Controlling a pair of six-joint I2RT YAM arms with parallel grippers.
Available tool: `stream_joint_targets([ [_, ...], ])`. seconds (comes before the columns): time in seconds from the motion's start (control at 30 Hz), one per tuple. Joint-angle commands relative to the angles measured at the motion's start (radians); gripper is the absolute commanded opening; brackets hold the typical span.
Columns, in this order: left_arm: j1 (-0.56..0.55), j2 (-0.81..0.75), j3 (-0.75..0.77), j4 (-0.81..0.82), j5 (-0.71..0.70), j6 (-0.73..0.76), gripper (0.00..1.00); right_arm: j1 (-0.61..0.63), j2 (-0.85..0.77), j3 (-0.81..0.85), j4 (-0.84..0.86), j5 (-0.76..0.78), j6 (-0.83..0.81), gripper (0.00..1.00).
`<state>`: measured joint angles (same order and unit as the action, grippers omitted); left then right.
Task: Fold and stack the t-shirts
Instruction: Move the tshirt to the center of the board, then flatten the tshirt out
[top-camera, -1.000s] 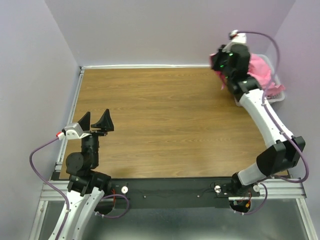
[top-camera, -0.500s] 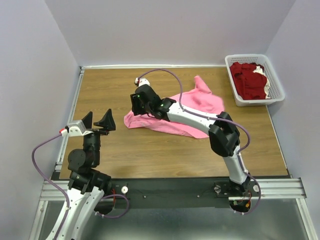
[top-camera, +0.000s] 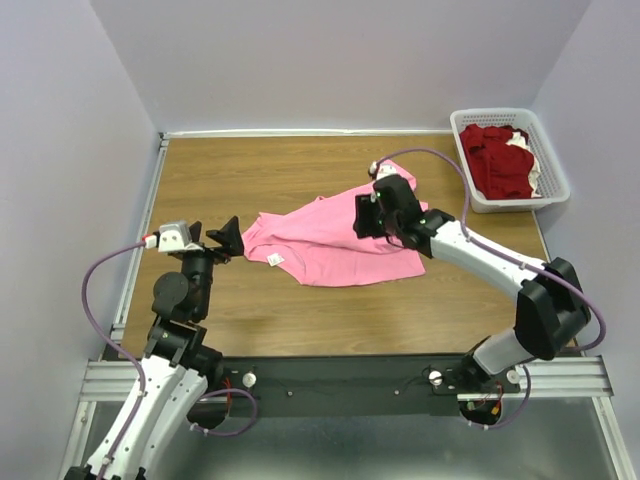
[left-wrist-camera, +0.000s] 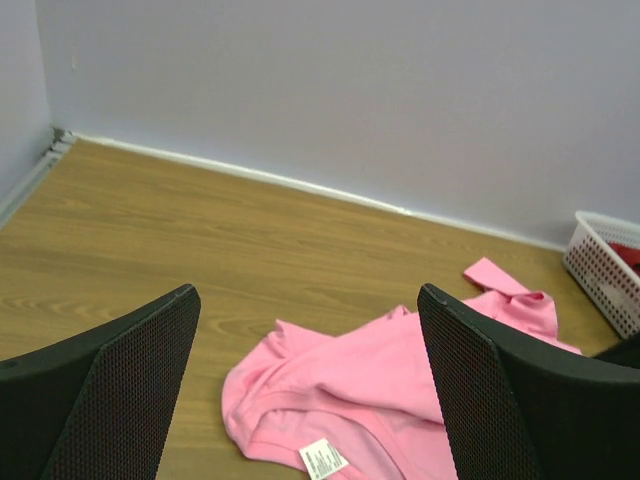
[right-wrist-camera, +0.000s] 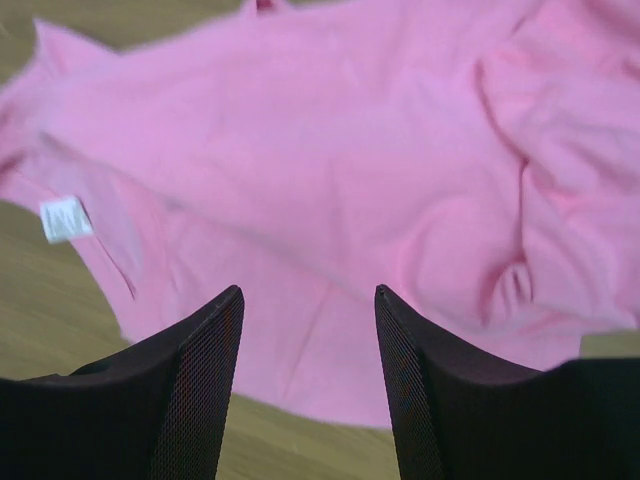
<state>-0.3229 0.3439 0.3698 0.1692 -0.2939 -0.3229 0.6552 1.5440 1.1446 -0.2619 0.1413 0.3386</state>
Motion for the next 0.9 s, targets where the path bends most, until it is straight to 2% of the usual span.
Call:
stream_joint_targets([
  [0.0, -0.005, 0.076, 0.026, 0.003, 0.062, -0.077, 0.98, 0.027, -0.057, -0.135, -0.066, -0.114, -0.038, 0.62],
  [0.1, -0.004, 0.176, 0.055, -0.010, 0.123, -0.155, 0.98, 0.026, -0.075, -0.222, -0.066, -0.085, -0.026, 0.62],
  [0.23, -0.005, 0.332, 0.095, -0.010, 0.211, -0.235, 0.96, 0.023, -0.003, -0.221, -0.066, -0.104, -0.032, 0.60],
  [0.27, -0.005, 0.402, 0.106, -0.008, 0.235, -0.245, 0.94, 0.023, 0.011, -0.217, -0.066, -0.114, -0.033, 0.57],
  [0.53, -0.027, 0.757, 0.260, -0.071, 0.288, -0.297, 0.90, 0.021, 0.068, -0.212, -0.068, -0.146, -0.044, 0.54],
  [0.57, -0.037, 0.791, 0.274, -0.086, 0.320, -0.292, 0.84, 0.021, 0.064, -0.215, -0.068, -0.119, -0.047, 0.54],
  [0.63, -0.088, 0.881, 0.322, -0.106, 0.328, -0.289, 0.82, 0.020, 0.059, -0.220, -0.068, -0.108, -0.053, 0.53],
  [0.67, -0.108, 0.908, 0.339, -0.125, 0.326, -0.285, 0.73, 0.020, 0.061, -0.221, -0.068, -0.105, -0.059, 0.54],
  [0.77, -0.186, 1.007, 0.399, -0.168, 0.306, -0.285, 0.57, 0.018, 0.059, -0.223, -0.069, -0.097, -0.062, 0.54],
  [0.87, -0.241, 1.047, 0.435, -0.220, 0.315, -0.275, 0.53, 0.017, 0.057, -0.224, -0.069, -0.094, -0.069, 0.54],
])
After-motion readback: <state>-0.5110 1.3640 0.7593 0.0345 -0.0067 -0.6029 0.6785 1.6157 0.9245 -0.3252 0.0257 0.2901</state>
